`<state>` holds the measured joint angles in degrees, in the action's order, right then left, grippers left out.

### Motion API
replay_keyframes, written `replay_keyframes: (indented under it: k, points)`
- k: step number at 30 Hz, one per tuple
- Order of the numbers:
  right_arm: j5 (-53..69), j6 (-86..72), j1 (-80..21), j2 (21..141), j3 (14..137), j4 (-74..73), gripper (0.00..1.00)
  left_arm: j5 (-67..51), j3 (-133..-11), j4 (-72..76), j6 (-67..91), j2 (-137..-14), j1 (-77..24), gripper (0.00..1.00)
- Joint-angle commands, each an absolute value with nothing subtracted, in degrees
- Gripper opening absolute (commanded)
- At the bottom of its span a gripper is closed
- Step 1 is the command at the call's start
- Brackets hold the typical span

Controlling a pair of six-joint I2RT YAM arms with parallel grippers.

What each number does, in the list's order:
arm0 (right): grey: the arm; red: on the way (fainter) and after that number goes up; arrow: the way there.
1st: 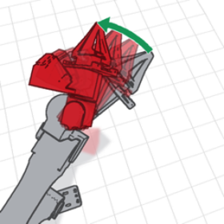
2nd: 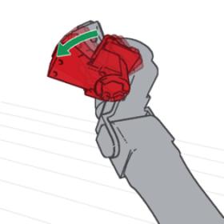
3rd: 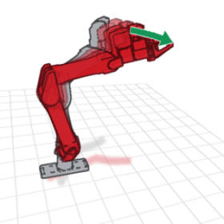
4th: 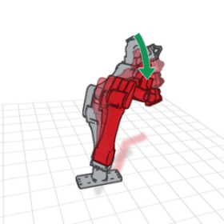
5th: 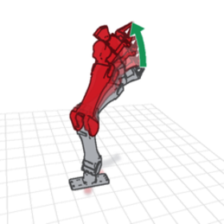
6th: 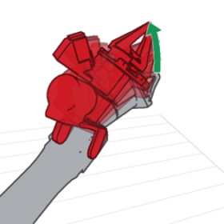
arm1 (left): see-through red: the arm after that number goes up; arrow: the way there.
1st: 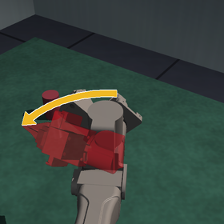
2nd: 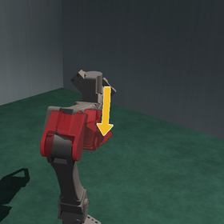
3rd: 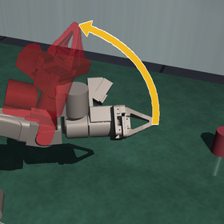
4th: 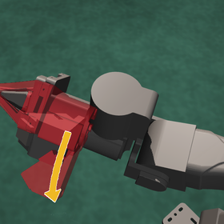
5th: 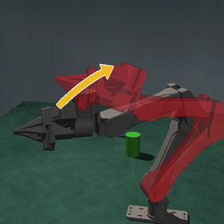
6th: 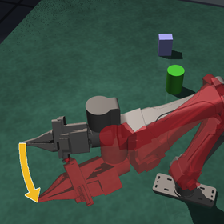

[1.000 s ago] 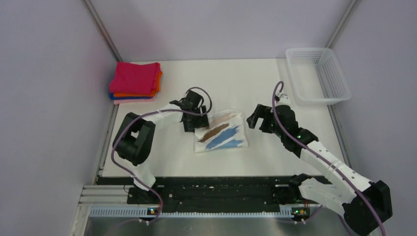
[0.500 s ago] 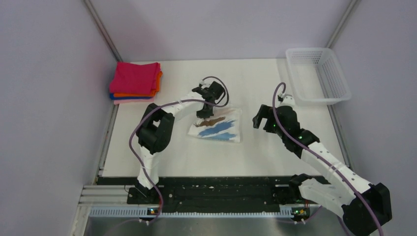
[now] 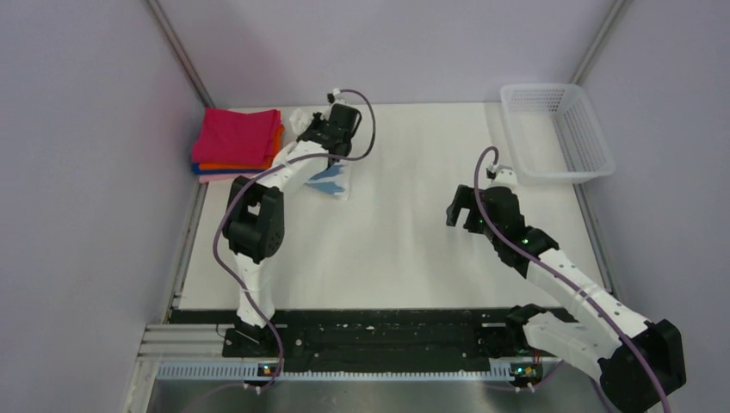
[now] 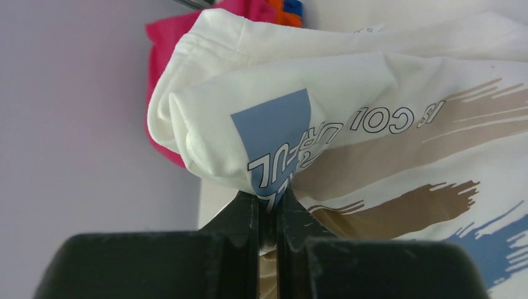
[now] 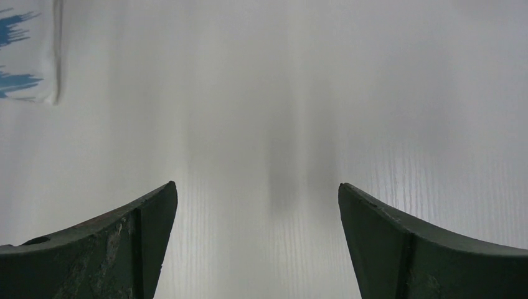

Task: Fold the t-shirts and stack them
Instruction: Put the neatly folded tshirt into the corner of the board with the left arm

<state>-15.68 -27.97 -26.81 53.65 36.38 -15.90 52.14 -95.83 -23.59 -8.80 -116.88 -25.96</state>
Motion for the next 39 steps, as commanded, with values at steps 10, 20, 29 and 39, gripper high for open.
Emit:
replay_keyframes:
  k: [10,20,29,39]
  points:
    - [-16.7,-26.1,-26.2,55.0,36.6,-14.8,0.99,48.7,-105.6,-12.0,-27.9,-108.8,-12.8,0.0]
    - [-18.8,-26.2,-26.2,57.7,35.4,-13.5,0.99,41.8,-112.6,-17.3,-25.2,-107.1,-8.7,0.0]
    - [-20.8,-26.3,-26.1,59.2,36.1,-13.3,0.99,38.6,-114.6,-18.0,-23.1,-111.4,-1.5,0.0]
    - [-22.0,-26.9,-25.8,64.7,39.9,-14.6,0.99,29.9,-129.5,-18.1,-21.2,-127.5,6.1,0.02]
